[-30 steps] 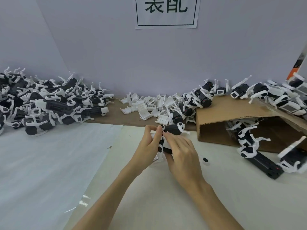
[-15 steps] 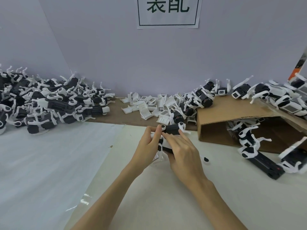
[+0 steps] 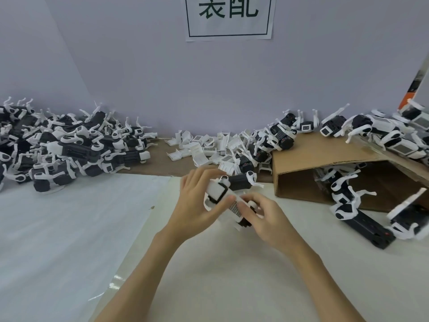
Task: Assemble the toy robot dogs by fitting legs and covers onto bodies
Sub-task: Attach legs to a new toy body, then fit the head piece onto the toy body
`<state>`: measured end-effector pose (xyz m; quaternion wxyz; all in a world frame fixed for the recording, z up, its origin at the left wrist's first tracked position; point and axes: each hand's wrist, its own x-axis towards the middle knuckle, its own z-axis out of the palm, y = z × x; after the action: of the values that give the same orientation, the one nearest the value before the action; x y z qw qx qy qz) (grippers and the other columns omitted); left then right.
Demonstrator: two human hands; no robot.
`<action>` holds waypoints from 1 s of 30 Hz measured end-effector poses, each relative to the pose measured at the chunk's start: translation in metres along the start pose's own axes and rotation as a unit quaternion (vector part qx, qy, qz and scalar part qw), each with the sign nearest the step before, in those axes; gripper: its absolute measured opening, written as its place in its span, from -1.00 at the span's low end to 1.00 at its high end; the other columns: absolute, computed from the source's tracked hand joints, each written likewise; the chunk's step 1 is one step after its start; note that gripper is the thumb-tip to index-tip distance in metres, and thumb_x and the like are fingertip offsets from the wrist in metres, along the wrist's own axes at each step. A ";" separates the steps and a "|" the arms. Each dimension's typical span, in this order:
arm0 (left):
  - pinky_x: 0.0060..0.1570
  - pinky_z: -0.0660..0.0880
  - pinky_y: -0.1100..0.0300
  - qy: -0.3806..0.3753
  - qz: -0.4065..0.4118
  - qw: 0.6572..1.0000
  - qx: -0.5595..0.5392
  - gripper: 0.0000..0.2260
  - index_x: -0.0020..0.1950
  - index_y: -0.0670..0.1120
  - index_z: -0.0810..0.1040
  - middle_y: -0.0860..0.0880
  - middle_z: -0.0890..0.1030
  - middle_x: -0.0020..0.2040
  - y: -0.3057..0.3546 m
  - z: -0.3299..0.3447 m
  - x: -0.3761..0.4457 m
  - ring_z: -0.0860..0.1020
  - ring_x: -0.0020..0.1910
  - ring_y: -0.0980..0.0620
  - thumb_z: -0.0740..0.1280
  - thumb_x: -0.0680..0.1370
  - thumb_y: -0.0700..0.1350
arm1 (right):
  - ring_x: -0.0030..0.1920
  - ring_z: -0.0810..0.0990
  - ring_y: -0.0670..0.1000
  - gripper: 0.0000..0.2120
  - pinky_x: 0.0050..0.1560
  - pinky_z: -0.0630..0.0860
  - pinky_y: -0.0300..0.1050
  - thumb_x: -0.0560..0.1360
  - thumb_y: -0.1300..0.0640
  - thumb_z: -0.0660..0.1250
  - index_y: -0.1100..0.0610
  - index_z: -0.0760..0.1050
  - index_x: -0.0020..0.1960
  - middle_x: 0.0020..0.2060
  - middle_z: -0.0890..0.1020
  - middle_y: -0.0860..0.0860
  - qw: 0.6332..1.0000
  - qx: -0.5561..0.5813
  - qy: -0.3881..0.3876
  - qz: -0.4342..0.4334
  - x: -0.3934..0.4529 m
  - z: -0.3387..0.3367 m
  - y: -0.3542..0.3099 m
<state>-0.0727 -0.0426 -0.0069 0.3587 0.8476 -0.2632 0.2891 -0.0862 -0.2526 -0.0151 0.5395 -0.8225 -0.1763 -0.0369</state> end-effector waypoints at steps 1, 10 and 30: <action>0.35 0.30 0.14 -0.015 -0.037 0.999 -0.017 -0.61 0.34 0.10 0.52 0.19 0.54 0.28 -0.001 -0.002 -0.001 0.43 0.36 0.10 0.43 0.59 0.22 | 0.07 0.65 -0.16 -0.76 0.12 0.43 -0.39 0.58 -0.18 0.34 -0.07 0.61 0.13 -0.03 0.69 -0.18 0.999 -0.014 0.030 -0.021 0.001 0.001 0.001; 0.25 0.45 -0.02 -0.034 -0.166 0.972 -0.162 -0.72 0.21 0.19 0.61 0.19 0.67 0.11 0.002 -0.003 0.002 0.45 0.32 -0.10 0.54 0.54 0.17 | 0.08 0.57 -0.07 -0.80 0.08 0.49 -0.16 0.54 -0.09 0.48 -0.05 0.59 0.09 -0.06 0.61 -0.21 0.985 -0.063 0.122 -0.103 -0.001 0.001 -0.008; 0.02 0.49 0.15 -0.018 -0.246 0.933 -0.262 -0.50 0.08 -0.04 0.62 0.14 0.69 -0.09 0.001 0.001 0.004 0.65 -0.02 0.08 0.44 0.42 0.36 | 0.35 0.42 -0.27 -0.42 0.27 0.42 -0.40 0.63 -0.09 0.37 -0.09 0.28 0.59 0.35 0.46 -0.26 0.972 -0.189 0.095 -0.101 -0.002 0.023 0.005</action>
<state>-0.0707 -0.0448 -0.0043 0.6230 0.7670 -0.1193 0.0971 -0.0894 -0.2344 -0.0289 0.3824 -0.8802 -0.1963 -0.2015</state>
